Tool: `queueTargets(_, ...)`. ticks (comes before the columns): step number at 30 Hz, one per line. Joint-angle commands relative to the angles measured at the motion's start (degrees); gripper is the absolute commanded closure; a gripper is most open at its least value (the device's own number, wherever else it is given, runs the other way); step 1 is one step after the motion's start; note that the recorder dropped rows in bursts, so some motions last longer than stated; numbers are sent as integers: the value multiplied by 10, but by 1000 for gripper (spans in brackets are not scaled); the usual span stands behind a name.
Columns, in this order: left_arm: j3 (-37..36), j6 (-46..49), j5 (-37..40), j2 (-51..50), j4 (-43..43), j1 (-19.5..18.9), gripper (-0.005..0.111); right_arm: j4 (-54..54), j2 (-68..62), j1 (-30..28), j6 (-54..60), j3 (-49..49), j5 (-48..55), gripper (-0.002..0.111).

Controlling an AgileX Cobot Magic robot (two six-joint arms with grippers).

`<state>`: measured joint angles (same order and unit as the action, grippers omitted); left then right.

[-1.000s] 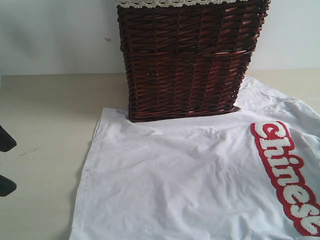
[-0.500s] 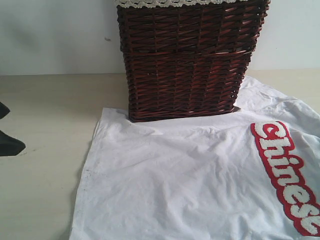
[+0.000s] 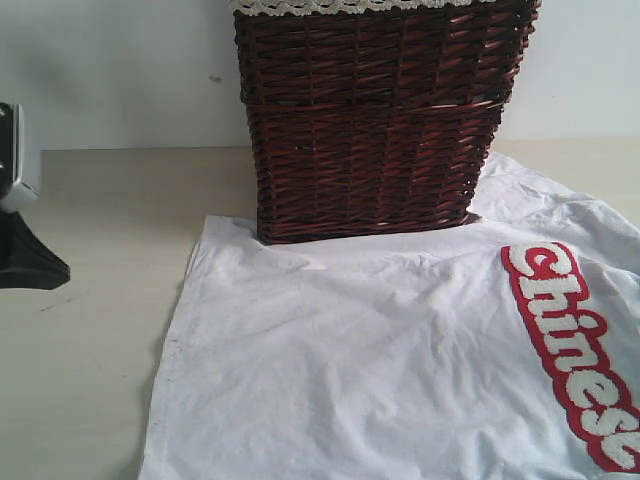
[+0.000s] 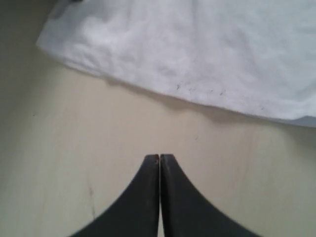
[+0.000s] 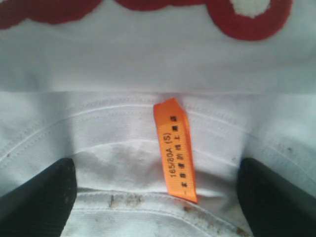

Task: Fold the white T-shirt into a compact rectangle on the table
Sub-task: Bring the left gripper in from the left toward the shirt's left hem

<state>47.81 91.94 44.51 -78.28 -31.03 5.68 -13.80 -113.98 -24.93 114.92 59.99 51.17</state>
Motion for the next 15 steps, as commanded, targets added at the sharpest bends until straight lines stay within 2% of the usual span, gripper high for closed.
queueTargets(1, 3, 161, 1, -81, -103, 18, 104, 39, -30, -3, -11, -18, -5, 25)
queueTargets(4, 3, 184, 3, -124, -100, 38, 101, 39, -30, -3, -11, -18, -5, 25)
queueTargets(6, 3, 184, 5, -142, -100, 49, 91, 39, -30, -3, -11, -18, -5, 25)
queueTargets(9, 3, 181, 8, -163, -100, 61, 58, 39, -30, -3, -11, -18, -5, 25)
queueTargets(11, 3, 145, -12, -175, -93, 71, 31, 39, -30, -3, -11, -18, -5, 25)
queueTargets(12, 6, 120, -18, -183, -73, 78, 25, 39, -30, -3, -11, -18, -5, 25)
queueTargets(13, 12, 87, -20, -193, -42, 85, 23, 39, -30, -3, -11, -18, -5, 25)
queueTargets(15, 24, 44, -20, -214, 14, 99, 28, 39, -30, -3, -11, -18, -5, 25)
